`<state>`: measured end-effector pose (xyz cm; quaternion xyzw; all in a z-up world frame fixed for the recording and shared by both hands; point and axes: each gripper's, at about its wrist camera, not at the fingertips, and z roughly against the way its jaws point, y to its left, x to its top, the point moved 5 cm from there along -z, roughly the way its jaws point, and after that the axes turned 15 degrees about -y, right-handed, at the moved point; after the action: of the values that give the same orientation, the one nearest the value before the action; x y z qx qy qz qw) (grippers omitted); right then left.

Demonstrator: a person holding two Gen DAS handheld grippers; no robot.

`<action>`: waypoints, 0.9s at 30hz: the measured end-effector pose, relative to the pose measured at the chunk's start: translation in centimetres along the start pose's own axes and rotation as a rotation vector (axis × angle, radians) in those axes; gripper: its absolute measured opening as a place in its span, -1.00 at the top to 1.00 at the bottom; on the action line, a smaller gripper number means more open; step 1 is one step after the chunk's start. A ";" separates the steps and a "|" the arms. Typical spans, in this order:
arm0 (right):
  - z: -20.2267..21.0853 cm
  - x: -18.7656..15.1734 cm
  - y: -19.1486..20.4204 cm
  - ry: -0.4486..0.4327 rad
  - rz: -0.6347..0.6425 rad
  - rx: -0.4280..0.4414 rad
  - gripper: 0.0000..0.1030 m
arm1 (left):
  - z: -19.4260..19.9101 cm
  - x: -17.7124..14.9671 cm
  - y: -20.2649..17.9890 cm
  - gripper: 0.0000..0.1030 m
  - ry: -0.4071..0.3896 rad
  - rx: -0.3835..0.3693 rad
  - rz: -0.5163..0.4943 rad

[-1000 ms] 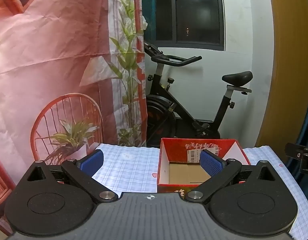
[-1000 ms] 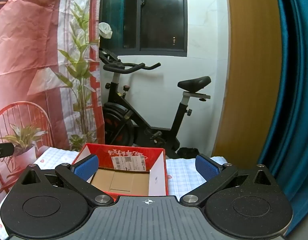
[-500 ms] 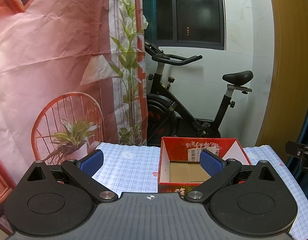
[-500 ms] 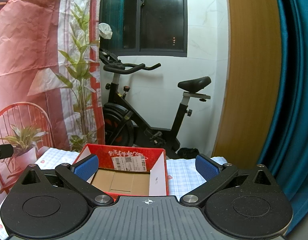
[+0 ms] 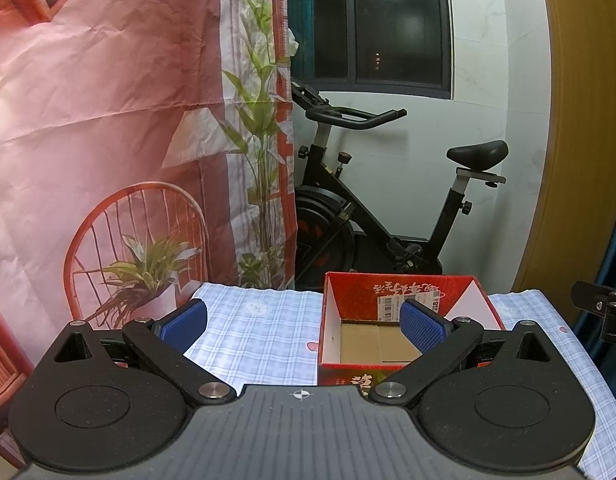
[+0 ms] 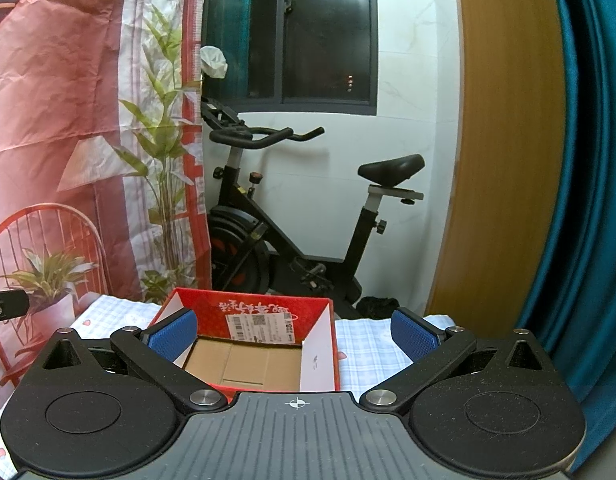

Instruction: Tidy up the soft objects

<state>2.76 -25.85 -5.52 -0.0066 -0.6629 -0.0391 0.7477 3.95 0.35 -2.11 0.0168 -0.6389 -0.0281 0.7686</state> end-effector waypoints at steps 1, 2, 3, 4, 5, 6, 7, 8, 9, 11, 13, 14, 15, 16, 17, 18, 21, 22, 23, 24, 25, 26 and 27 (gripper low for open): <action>0.0 -0.2 0.2 0.000 -0.002 0.002 -0.99 | 0.0 0.0 0.0 -1.00 0.000 0.001 0.000; 0.1 -0.2 0.2 0.001 -0.005 0.004 -0.99 | 0.0 -0.1 0.0 -1.00 0.000 0.001 0.001; 0.2 -0.2 0.2 0.002 -0.006 0.006 -0.99 | 0.0 -0.1 0.0 -1.00 0.000 0.001 0.000; 0.1 -0.3 0.2 0.001 -0.004 0.004 -0.99 | 0.1 0.0 0.1 -1.00 0.000 0.001 -0.001; 0.1 -0.2 0.2 0.001 -0.002 0.004 -0.99 | 0.1 -0.1 0.1 -1.00 0.000 0.002 0.000; 0.1 -0.3 0.1 0.001 -0.003 0.003 -0.99 | 0.1 -0.1 0.1 -1.00 0.001 0.001 0.000; 0.0 -0.3 0.1 0.001 -0.003 0.004 -0.99 | 0.1 -0.1 0.1 -1.00 0.001 0.002 0.000; 0.1 -0.3 0.1 0.001 -0.004 0.004 -0.99 | 0.1 -0.1 0.1 -1.00 0.001 0.002 0.000; 0.1 -0.2 0.0 0.001 -0.004 0.004 -0.99 | 0.1 -0.1 0.2 -1.00 0.001 0.002 0.000; 0.0 -0.3 0.0 0.001 -0.003 0.004 -0.99 | 0.1 -0.1 0.2 -1.00 0.001 0.001 0.001; 0.1 -0.3 0.3 0.000 -0.003 0.005 -0.99 | 0.1 -0.1 0.2 -1.00 0.001 0.000 0.000; 0.1 -0.3 0.6 -0.002 0.000 0.008 -0.99 | 0.1 -0.1 0.1 -1.00 0.002 0.000 0.000; 0.1 -0.3 0.8 -0.002 0.002 0.008 -0.99 | 0.1 -0.1 0.1 -1.00 0.003 0.001 -0.001; 0.1 -0.3 0.8 -0.001 0.001 0.008 -0.99 | 0.1 -0.1 0.1 -1.00 0.005 0.000 -0.001; 0.1 -0.3 0.8 -0.001 0.001 0.008 -0.99 | 0.2 -0.1 0.1 -1.00 0.005 0.001 0.000; 0.2 -0.2 0.8 -0.001 0.002 0.009 -0.99 | 0.2 -0.1 0.1 -1.00 0.004 0.001 -0.001; 0.2 -0.3 0.9 -0.001 0.002 0.009 -0.99 | 0.1 0.0 0.1 -1.00 0.006 0.003 0.001; 0.2 -0.3 0.9 -0.001 0.002 0.008 -0.99 | 0.1 0.0 0.1 -1.00 0.006 0.004 0.001; 0.2 -0.3 0.9 -0.001 0.002 0.008 -0.99 | 0.1 0.0 0.1 -1.00 0.006 0.004 0.001; 0.2 -0.3 0.9 -0.001 0.002 0.009 -0.99 | 0.1 0.0 0.1 -1.00 0.006 0.003 0.001; 0.2 -0.3 0.9 -0.001 0.001 0.009 -0.99 | 0.1 0.0 0.1 -1.00 0.006 0.002 0.001; 0.2 -0.2 1.0 0.000 -0.001 0.011 -0.99 | 0.1 0.0 0.2 -1.00 0.006 0.003 0.001; 0.2 -0.3 1.0 -0.001 0.001 0.011 -0.99 | 0.1 0.0 0.1 -1.00 0.006 0.003 0.001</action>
<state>2.61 -24.85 -5.76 -0.0027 -0.6634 -0.0351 0.7474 3.86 0.50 -2.08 0.0177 -0.6368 -0.0268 0.7704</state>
